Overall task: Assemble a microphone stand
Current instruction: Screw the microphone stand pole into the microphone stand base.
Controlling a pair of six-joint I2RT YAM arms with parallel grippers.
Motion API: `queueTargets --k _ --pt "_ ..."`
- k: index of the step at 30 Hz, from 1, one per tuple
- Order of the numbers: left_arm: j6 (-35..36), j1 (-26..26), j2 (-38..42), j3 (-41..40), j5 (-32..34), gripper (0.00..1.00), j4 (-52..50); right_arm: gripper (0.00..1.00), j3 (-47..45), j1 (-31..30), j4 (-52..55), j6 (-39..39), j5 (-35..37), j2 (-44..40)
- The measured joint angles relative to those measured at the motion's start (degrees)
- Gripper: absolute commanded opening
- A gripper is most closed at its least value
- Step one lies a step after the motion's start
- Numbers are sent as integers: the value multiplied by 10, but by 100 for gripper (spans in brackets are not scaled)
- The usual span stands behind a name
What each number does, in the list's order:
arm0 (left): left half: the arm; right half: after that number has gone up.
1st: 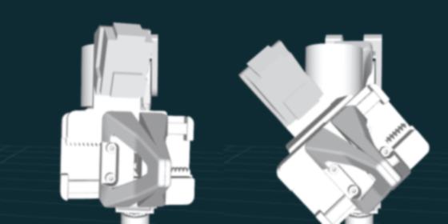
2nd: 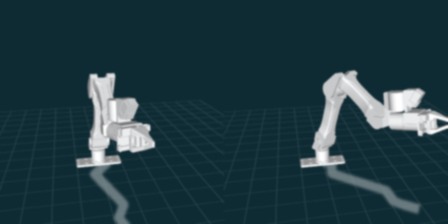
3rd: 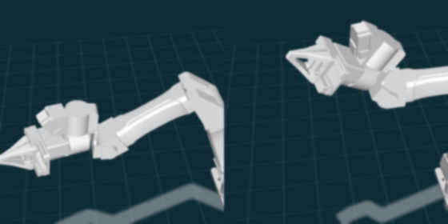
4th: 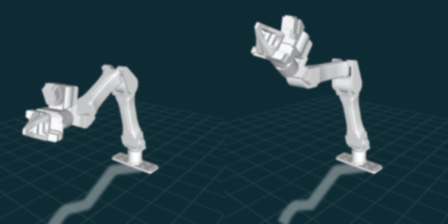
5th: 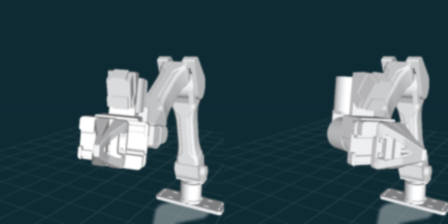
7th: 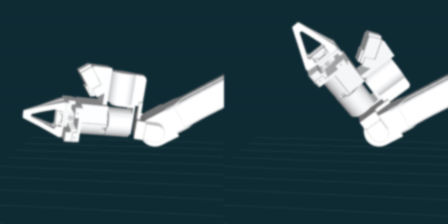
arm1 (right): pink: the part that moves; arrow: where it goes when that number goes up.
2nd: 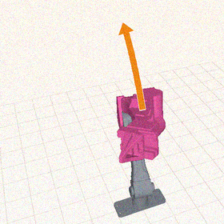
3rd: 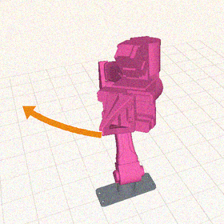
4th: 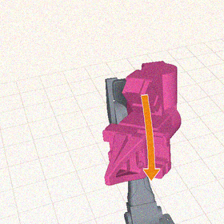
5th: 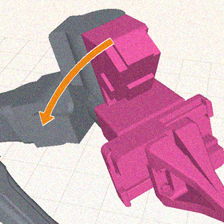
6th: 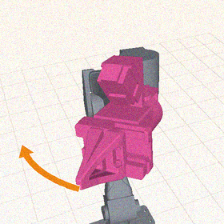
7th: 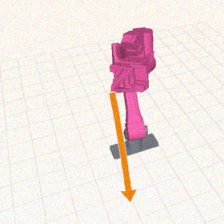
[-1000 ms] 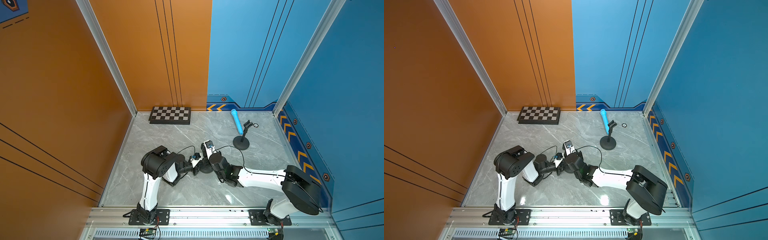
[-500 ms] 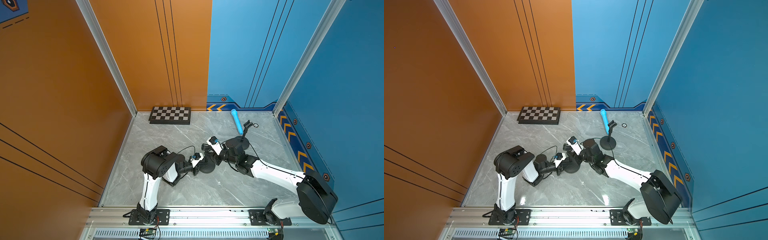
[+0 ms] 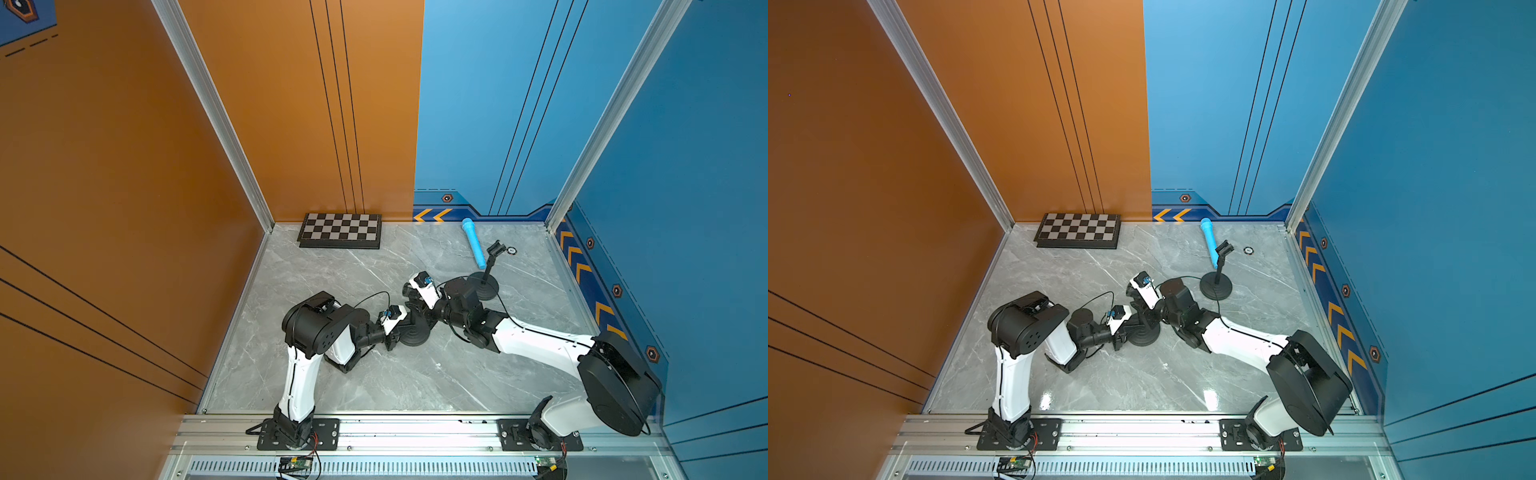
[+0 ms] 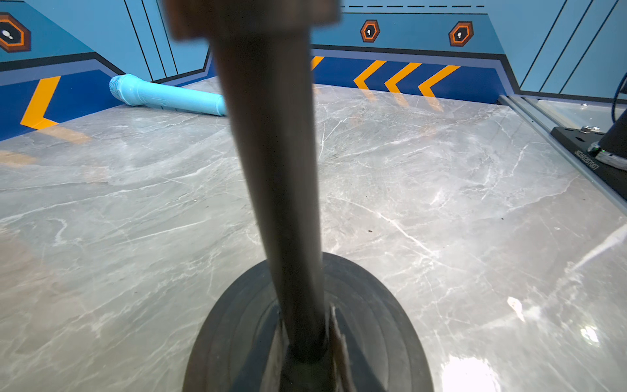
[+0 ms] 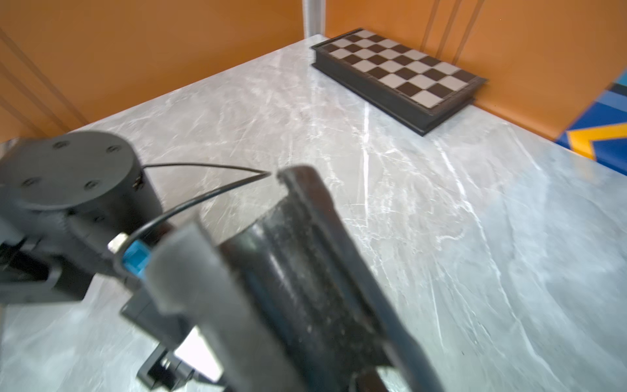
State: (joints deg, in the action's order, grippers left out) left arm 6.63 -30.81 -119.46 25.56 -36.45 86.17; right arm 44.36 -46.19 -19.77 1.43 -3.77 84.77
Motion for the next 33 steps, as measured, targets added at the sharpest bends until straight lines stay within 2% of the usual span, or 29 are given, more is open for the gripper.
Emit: queueTargets --k 4,6,7,10,11,13,15,20,24,27,31,33 --pt "0 0 0 0 0 29 0 0 -8 -94 -24 94 238 13" --pt "0 0 0 0 0 29 0 0 -5 -124 -42 121 317 30" --pt "0 0 0 0 0 29 0 0 0 -134 -44 130 348 39" --pt "0 0 0 0 0 28 0 11 16 -147 -37 147 400 56" --pt "0 0 0 0 0 28 0 21 19 -147 -30 150 401 57" --pt "0 0 0 0 0 27 0 34 19 -141 -19 146 383 49" --pt "0 0 0 0 -1 27 1 42 17 -115 2 127 314 30" --pt "0 0 0 0 -1 27 1 44 22 -16 65 50 58 -8" --pt "0 0 0 0 -1 27 1 43 40 24 115 -12 -64 -10" --pt "1 0 0 0 -1 27 1 37 51 37 133 -34 -104 -9" --pt "1 0 0 0 -1 27 1 15 59 40 133 -45 -108 -9" --pt "0 0 0 0 -1 27 2 9 57 36 122 -41 -97 -8"
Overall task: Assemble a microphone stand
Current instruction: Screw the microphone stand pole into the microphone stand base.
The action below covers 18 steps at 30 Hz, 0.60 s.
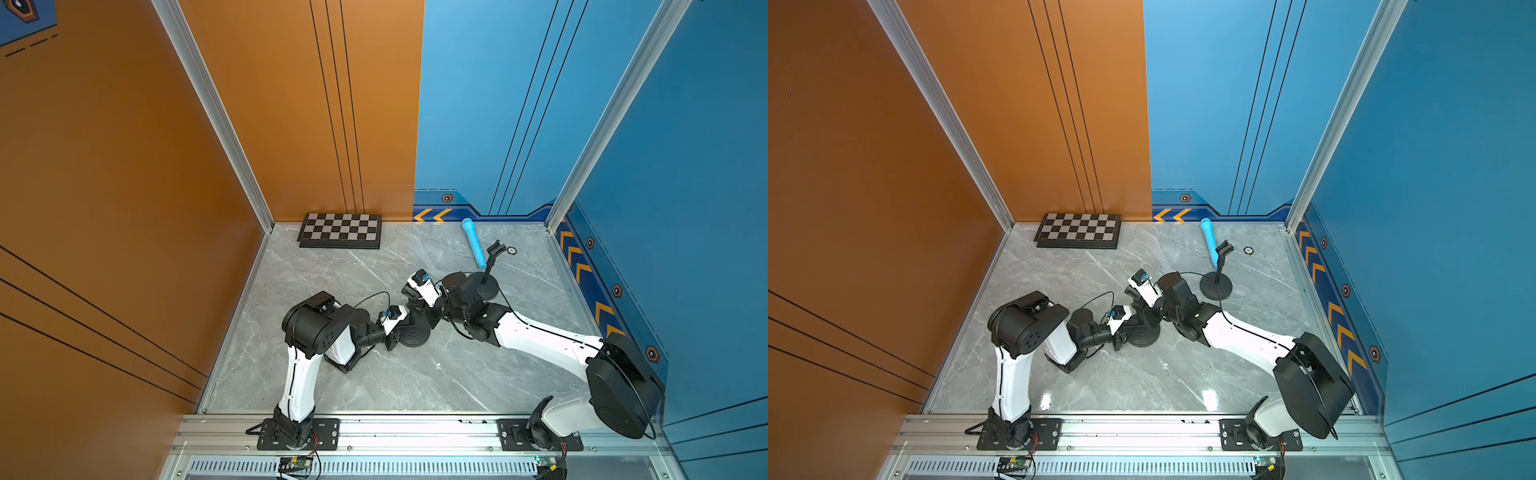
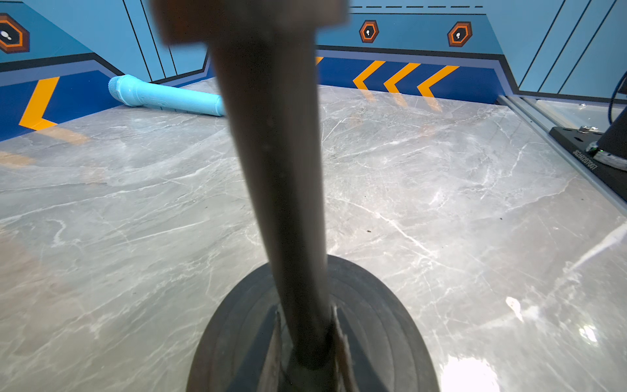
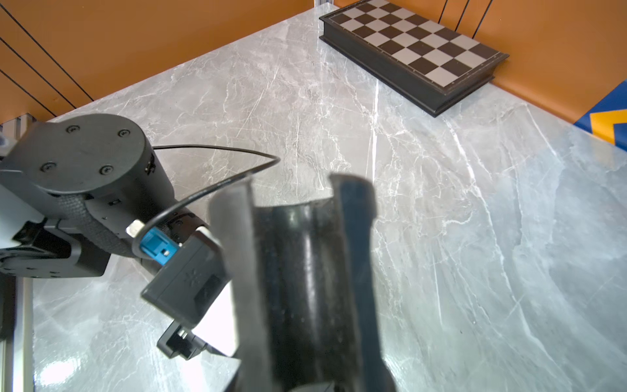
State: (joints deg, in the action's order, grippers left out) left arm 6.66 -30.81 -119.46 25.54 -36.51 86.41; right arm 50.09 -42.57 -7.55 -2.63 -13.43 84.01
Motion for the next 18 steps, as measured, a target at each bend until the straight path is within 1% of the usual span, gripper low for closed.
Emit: queueTargets --k 2,4,6,8,11,13,15,16,17,18 --pt "0 0 0 0 0 28 0 6 -9 -17 -16 12 31 -1" --pt "0 0 0 0 -1 28 1 0 -19 -44 -39 31 90 -1" --pt "0 0 0 -2 -2 28 2 0 -28 -80 -56 63 177 -2" --pt "0 0 0 -3 -3 29 2 0 -38 -126 -66 117 290 -2" --pt "0 -1 0 -3 -10 29 2 0 -47 -178 -75 193 424 5" --pt "0 -1 -1 -3 -11 28 3 0 -46 -197 -80 231 483 17" --pt "0 -1 -2 -2 -12 28 5 13 -40 -202 -79 254 511 26" --pt "0 -1 -2 -2 -12 27 5 21 -38 -201 -79 259 512 28" --pt "0 -1 -3 -2 -12 27 6 30 -38 -196 -80 260 505 28" --pt "0 -1 -3 -2 -12 26 6 35 -38 -189 -81 254 487 27"
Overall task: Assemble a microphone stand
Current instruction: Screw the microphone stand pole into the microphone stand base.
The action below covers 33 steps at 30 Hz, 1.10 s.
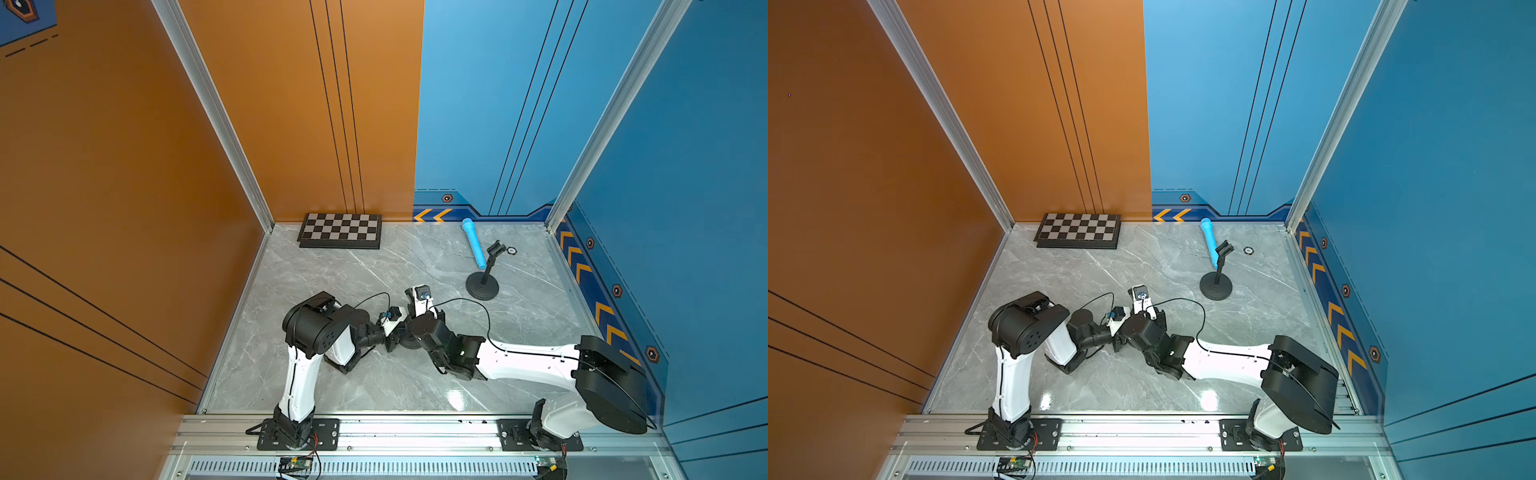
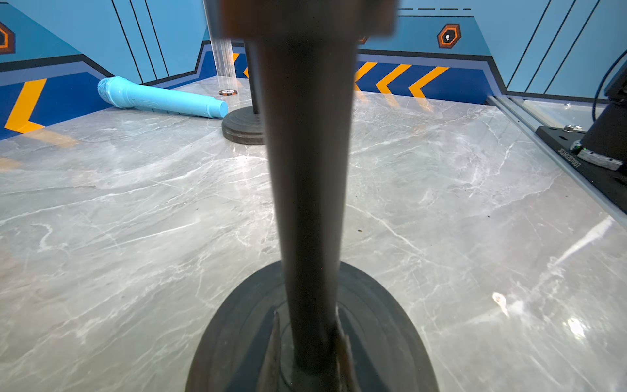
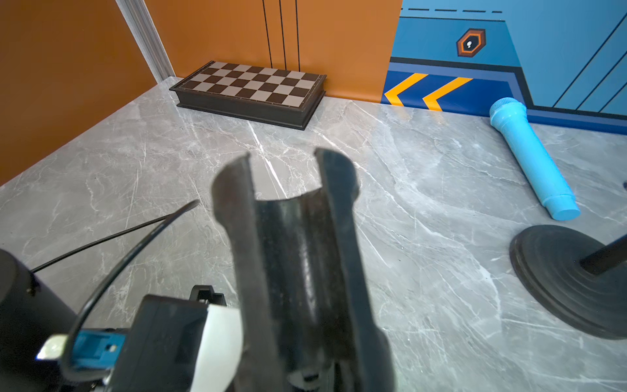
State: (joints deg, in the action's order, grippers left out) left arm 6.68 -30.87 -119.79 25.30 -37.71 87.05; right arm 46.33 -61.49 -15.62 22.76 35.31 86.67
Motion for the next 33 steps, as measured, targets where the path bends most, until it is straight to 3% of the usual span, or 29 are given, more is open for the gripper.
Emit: queueTargets --k 2,7,10,14,19,25,33 --pt "0 0 0 0 1 26 0 42 0 26 1 -20 -71 -5" --pt "5 0 0 0 1 26 1 50 0 118 29 -137 -309 -28" --pt "7 0 0 0 1 26 0 51 0 168 61 -210 -446 -38" --pt "7 0 0 0 1 26 0 50 0 202 100 -283 -566 -41" --pt "9 0 0 0 1 26 0 50 29 245 134 -338 -653 -31" --pt "10 0 0 0 1 25 0 48 92 257 165 -392 -692 -3" --pt "10 0 0 0 1 25 0 18 111 259 190 -429 -691 16"
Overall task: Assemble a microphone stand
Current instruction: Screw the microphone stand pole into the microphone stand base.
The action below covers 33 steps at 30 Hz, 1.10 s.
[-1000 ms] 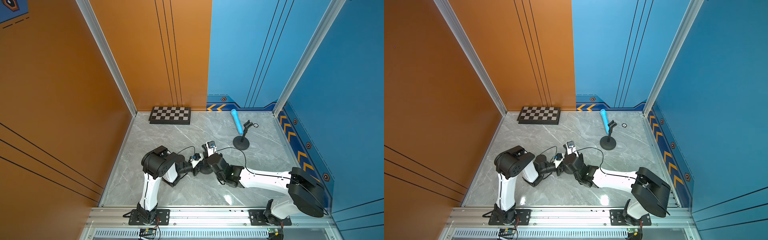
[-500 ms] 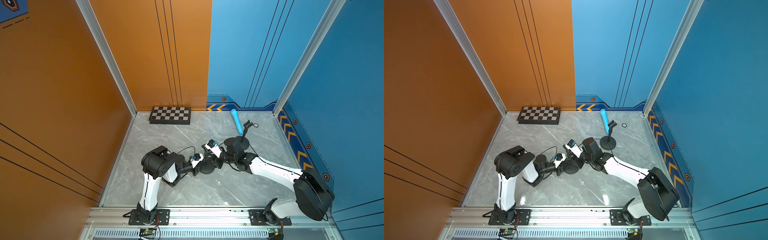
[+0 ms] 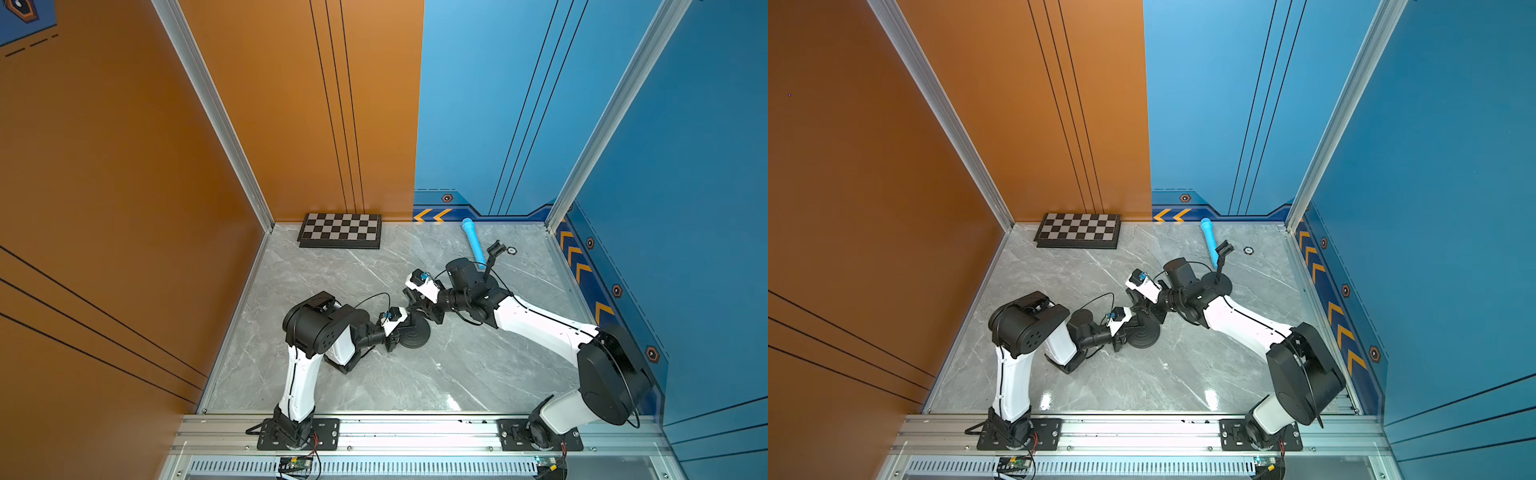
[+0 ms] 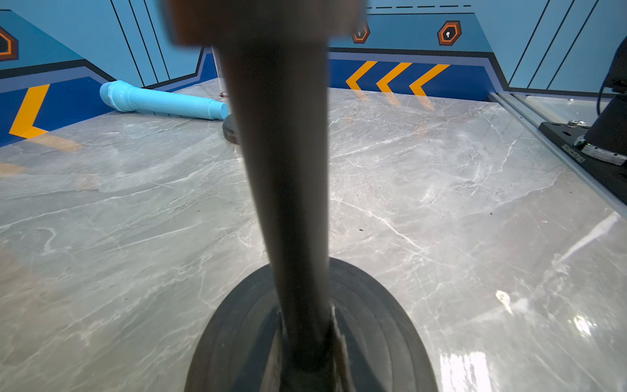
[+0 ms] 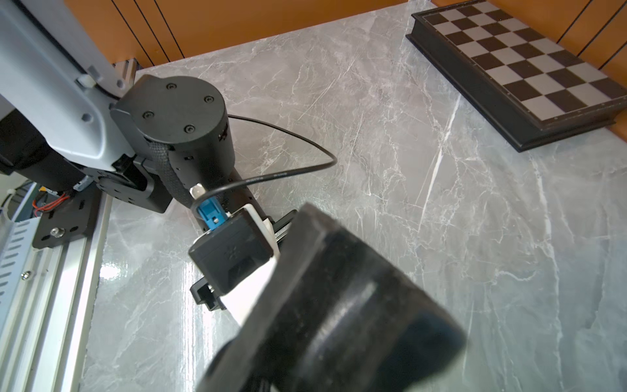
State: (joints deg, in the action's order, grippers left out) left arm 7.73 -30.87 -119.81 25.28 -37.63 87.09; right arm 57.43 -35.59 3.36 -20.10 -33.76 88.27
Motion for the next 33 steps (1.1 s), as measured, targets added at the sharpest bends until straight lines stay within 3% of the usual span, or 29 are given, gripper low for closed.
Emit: queueTargets --k 2,6,8,15,17,19,21,22,26,33 --pt "0 0 0 0 0 26 0 10 -3 -1 -7 5 8 0" --pt "0 0 0 0 1 25 0 7 -43 -28 -66 52 72 -22" --pt "0 0 0 0 1 25 0 7 -78 -56 -116 91 138 -40" --pt "0 0 0 0 0 26 0 7 -139 -193 -222 293 491 -53" --pt "0 0 0 0 1 26 0 10 -140 -209 -231 324 544 -45" --pt "0 0 0 0 1 26 0 20 -138 -214 -235 340 567 -40" --pt "0 0 0 0 1 26 0 35 -136 -213 -233 340 564 -39" --pt "0 0 0 -1 1 26 0 37 -132 -208 -226 336 551 -39" --pt "0 -2 0 -2 3 27 1 41 -106 -166 -168 285 452 -39" --pt "0 -2 0 -4 7 27 3 43 -64 -70 -94 167 196 -31"
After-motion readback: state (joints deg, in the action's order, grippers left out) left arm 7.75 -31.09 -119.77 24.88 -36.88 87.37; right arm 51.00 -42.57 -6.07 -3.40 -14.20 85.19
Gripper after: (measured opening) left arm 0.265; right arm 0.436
